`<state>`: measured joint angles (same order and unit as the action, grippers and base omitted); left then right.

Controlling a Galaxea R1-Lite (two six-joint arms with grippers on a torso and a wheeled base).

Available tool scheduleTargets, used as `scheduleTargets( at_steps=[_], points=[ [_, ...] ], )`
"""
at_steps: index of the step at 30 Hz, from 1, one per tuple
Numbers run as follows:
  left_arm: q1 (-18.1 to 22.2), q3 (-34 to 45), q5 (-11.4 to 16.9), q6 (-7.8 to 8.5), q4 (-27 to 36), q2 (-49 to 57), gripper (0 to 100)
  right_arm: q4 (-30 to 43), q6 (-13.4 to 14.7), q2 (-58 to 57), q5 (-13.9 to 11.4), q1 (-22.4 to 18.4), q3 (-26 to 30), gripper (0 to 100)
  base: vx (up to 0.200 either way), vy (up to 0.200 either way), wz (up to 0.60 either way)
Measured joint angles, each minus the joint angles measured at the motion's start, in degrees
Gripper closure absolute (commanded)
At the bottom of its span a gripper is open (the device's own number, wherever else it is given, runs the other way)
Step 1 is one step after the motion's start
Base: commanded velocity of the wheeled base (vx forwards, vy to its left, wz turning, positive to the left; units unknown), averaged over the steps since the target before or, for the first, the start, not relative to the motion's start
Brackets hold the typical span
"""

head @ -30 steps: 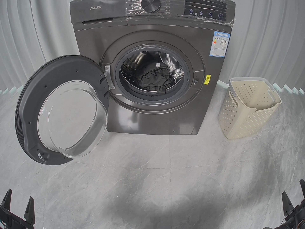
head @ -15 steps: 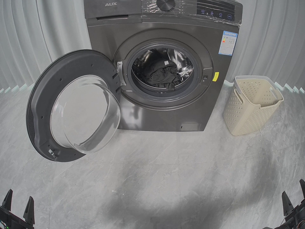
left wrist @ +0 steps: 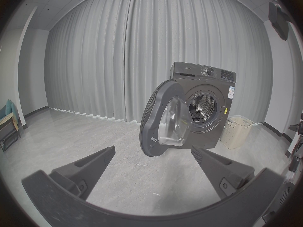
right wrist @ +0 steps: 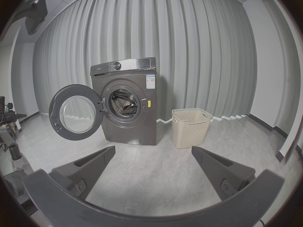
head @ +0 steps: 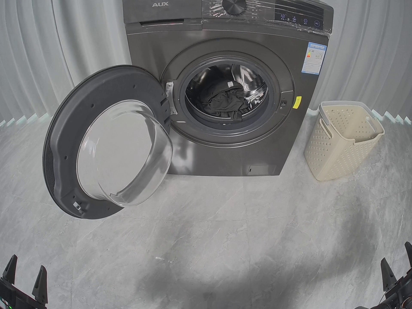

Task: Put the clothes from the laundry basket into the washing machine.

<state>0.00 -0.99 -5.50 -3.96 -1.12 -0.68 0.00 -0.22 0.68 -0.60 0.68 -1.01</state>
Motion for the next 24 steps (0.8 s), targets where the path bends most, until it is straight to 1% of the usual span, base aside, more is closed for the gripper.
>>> scheduleTargets(
  at_steps=[4,7,12,16,20,24],
  points=[
    [0.00,0.00,0.09,0.17,0.00,0.00,0,0.00,0.00,0.02,0.02,0.05,0.00,0,0.000,0.200,0.00],
    [0.00,0.00,0.09,0.77,0.00,-0.02,0,0.00,0.00,0.05,0.00,0.00,0.00,0,0.000,0.200,0.00],
    [0.00,0.00,0.09,1.04,0.04,-0.05,0,0.00,-0.02,0.06,0.00,-0.02,0.00,0,0.000,0.200,0.00],
    [0.00,-0.02,0.06,0.95,0.04,-0.06,0,0.00,-0.02,0.06,0.00,-0.02,0.00,0,0.000,0.000,0.00],
    [0.00,-0.02,0.04,1.72,0.01,-0.06,0,0.00,0.00,0.09,0.00,-0.02,0.00,0,0.000,0.000,0.00],
    [0.00,-0.02,0.06,1.40,0.04,-0.09,0,0.00,0.00,0.09,0.02,0.00,0.00,0,0.000,0.000,0.00]
  ],
)
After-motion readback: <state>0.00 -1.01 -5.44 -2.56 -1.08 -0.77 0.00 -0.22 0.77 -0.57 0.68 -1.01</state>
